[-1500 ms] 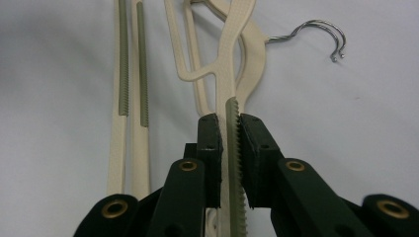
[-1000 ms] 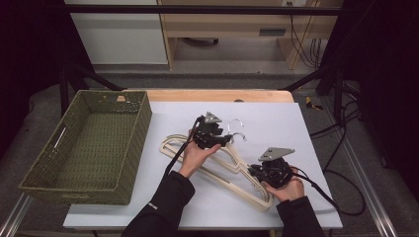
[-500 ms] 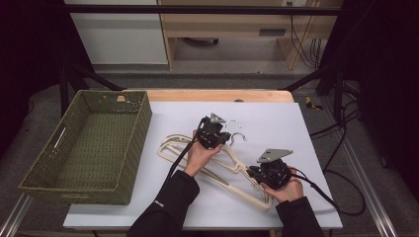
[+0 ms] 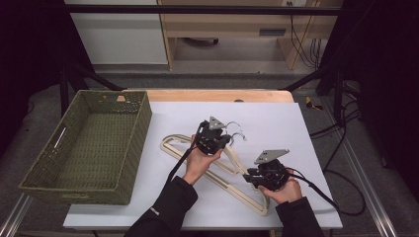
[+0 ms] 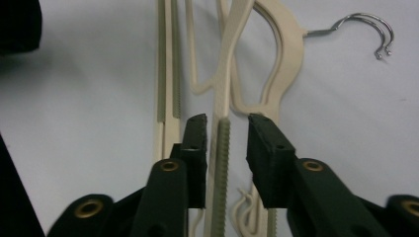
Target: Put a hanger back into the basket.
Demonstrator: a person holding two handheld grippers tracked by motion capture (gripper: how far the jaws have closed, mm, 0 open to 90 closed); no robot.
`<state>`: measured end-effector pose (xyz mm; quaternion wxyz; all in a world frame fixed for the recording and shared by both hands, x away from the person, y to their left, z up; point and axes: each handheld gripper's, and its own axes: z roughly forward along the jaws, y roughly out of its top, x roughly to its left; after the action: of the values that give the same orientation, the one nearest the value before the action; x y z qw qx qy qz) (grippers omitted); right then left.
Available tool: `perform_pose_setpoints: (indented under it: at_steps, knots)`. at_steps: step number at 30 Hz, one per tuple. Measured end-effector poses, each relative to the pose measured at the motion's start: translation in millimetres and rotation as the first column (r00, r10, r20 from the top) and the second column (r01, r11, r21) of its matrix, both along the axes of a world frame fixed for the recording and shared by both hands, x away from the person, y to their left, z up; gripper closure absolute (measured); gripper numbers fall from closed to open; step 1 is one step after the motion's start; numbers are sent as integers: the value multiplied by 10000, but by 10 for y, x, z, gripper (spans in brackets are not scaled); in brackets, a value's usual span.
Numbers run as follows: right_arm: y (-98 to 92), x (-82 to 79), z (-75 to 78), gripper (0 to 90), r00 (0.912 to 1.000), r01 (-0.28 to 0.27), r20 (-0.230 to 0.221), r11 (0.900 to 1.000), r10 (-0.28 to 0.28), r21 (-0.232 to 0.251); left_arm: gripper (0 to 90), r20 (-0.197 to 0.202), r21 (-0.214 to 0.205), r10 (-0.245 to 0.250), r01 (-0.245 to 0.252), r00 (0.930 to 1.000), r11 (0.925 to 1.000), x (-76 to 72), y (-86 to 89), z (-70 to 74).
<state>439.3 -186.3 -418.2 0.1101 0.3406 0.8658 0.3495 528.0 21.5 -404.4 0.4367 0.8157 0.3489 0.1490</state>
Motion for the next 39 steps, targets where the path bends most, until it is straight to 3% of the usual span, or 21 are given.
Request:
perform_pose_setpoints:
  at_steps: [1,3,4,7,10,14,18,21,27,28,29,31,32,34,36,39]
  knots:
    - [8,-3,30,579,9997,133,177,9986,-142,505,884,117,-14,-1,2,9999,10000,-44,-1,7]
    - [9,7,49,555,9993,135,351,9974,-160,704,883,185,-25,19,-19,9998,10000,-63,5,11]
    - [38,27,88,460,9967,259,730,9918,-352,1255,883,295,-63,17,-15,9996,10000,-95,25,24]
    - [109,93,131,448,9945,246,950,9814,-434,1906,882,393,-141,1,5,9992,9999,-140,57,48]
    - [217,181,105,478,9966,389,635,9776,-531,2070,880,485,-214,-33,43,9988,9998,-183,83,73]
    - [307,270,44,547,9988,407,188,9830,-447,1789,877,535,-221,-152,164,9985,9996,-210,119,91]
    - [434,373,-26,704,9989,82,-475,9836,4,1802,857,461,-279,-320,333,9984,9991,-239,167,110]
    - [458,396,-40,814,9978,304,-636,9849,-198,1703,807,657,17,-471,471,9967,9989,-283,216,131]
    - [446,383,-15,851,9961,119,-883,9767,72,2141,554,981,-240,-591,618,9934,9978,-370,401,250]
    - [446,383,-15,851,9961,119,-883,9767,72,2141,554,1037,-346,-540,578,9931,9977,-395,452,277]
    - [448,364,5,861,9949,-8,-973,9701,251,2427,443,1049,-343,-612,651,9926,9973,-445,571,340]
    - [439,337,33,867,9949,-241,-884,9673,478,2523,362,1184,-228,-700,732,9905,9971,-510,707,405]
    - [435,319,46,868,9954,-303,-800,9678,519,2499,331,1184,-228,-700,732,9905,9971,-510,707,405]
    - [420,279,79,869,9947,-476,-763,9678,684,2471,277,1134,-239,-947,980,9890,9949,-607,923,477]
    - [410,253,101,870,9947,-521,-734,9682,720,2446,248,1181,-296,-947,989,9885,9947,-646,992,490]
    - [366,154,218,870,9917,-1001,-527,9625,1170,2520,206,1203,-354,-1257,1308,9848,9908,-791,1226,490]
